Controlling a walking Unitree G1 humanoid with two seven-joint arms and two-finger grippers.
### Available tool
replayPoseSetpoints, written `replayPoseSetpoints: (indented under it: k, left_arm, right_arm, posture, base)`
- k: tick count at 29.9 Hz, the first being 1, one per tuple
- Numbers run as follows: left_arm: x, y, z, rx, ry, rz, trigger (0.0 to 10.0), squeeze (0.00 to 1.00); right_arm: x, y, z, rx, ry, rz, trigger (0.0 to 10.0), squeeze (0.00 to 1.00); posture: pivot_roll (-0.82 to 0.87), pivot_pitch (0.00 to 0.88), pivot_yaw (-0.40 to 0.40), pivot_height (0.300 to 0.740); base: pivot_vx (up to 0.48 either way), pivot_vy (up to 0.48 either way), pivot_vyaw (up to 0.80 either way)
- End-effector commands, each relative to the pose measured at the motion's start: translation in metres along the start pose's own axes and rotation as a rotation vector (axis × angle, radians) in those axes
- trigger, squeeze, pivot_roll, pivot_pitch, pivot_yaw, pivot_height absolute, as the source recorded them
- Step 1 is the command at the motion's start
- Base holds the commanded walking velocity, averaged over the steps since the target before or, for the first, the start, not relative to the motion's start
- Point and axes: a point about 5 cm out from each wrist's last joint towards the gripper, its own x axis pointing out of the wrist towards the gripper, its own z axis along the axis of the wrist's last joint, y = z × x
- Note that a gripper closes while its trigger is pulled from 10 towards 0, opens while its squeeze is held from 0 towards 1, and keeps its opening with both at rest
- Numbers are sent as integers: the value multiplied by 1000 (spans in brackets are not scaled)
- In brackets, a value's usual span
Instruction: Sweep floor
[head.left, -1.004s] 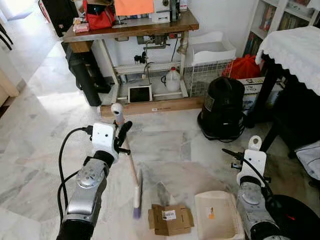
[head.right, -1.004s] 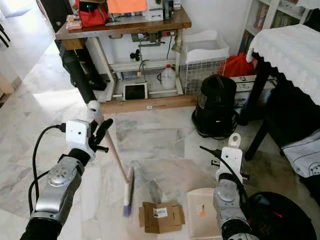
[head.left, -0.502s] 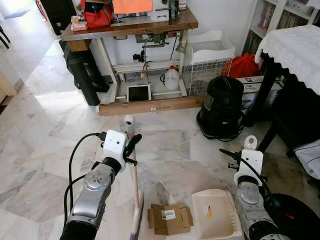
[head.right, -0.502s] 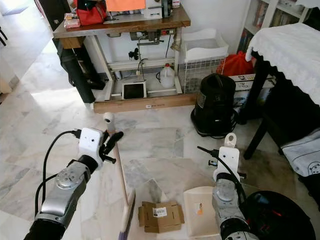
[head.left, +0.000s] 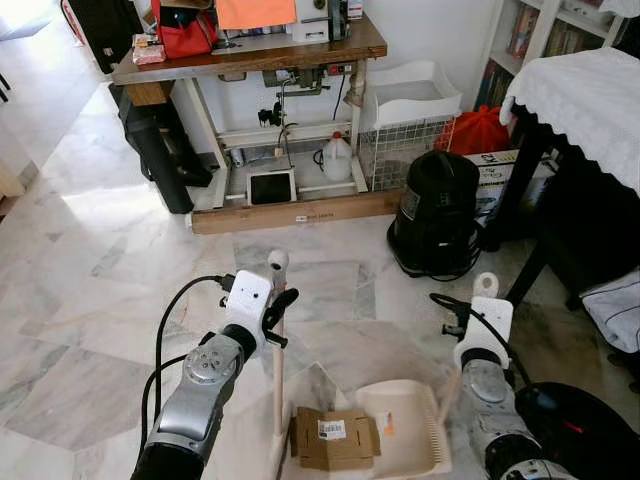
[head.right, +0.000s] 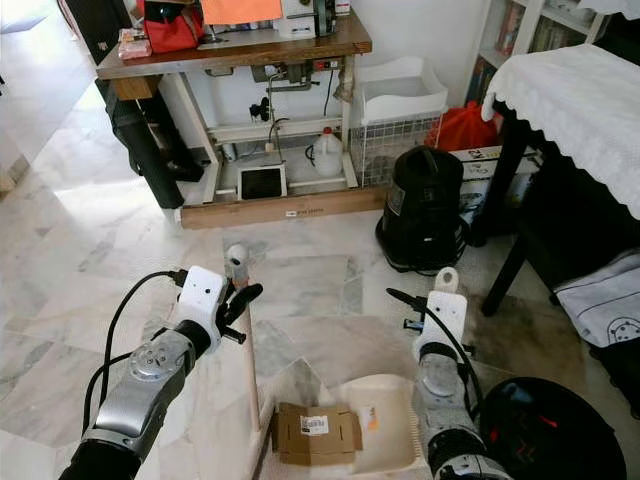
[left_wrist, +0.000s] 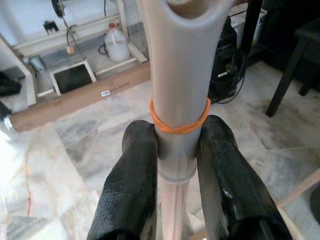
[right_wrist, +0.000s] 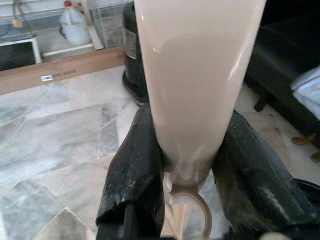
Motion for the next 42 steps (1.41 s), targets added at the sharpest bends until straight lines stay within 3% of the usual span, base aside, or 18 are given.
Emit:
replayPoseSetpoints:
  k: [1, 12, 17, 23, 30, 33, 36, 38, 42]
  left_arm:
    - [1, 4, 4, -5, -6, 9, 10000, 0]
    - [7, 0, 11, -183, 3, 11, 10000, 0]
    - [10, 0, 20, -306, -21, 22, 10000, 0]
    - [12, -1, 28, -387, -61, 23, 10000, 0]
    - [14, -2, 33, -341, -83, 28, 10000, 0]
    - [14, -1, 37, -242, -102, 41, 10000, 0]
    - [14, 0, 40, -204, -122, 52, 10000, 0]
    - [14, -1, 46, -118, -156, 52, 10000, 0]
    - [12, -1, 49, -76, -189, 65, 10000, 0]
  right_arm:
    - [-9, 12, -21, 31, 111, 45, 10000, 0]
    - [-8, 14, -19, 34, 119, 67, 10000, 0]
    - [-4, 12, -11, 42, 89, 60, 10000, 0]
    - [0, 15, 1, 55, 45, 66, 10000, 0]
    - [5, 21, 21, 67, -27, 94, 10000, 0]
    - [5, 23, 28, 70, -55, 109, 10000, 0]
    - [6, 24, 31, 71, -67, 115, 10000, 0]
    - [5, 28, 37, 70, -92, 136, 10000, 0]
    - [1, 41, 53, 46, -154, 198, 10000, 0]
  posture:
    - [59, 45, 102, 740]
    - [54, 28, 98, 740]
    - [51, 34, 98, 740]
    - [52, 37, 97, 740]
    - [50, 32, 94, 740]
    - [49, 25, 91, 740]
    - [49, 18, 89, 740]
    - [46, 5, 85, 740]
    - [43, 0, 80, 740]
  base:
    - [0, 0, 0]
    - [0, 0, 0]
    - [0, 0, 0]
    - [0, 0, 0]
    - [0, 0, 0]
    - [0, 0, 0]
    - [0, 0, 0]
    - [0, 0, 0]
    - [0, 0, 0]
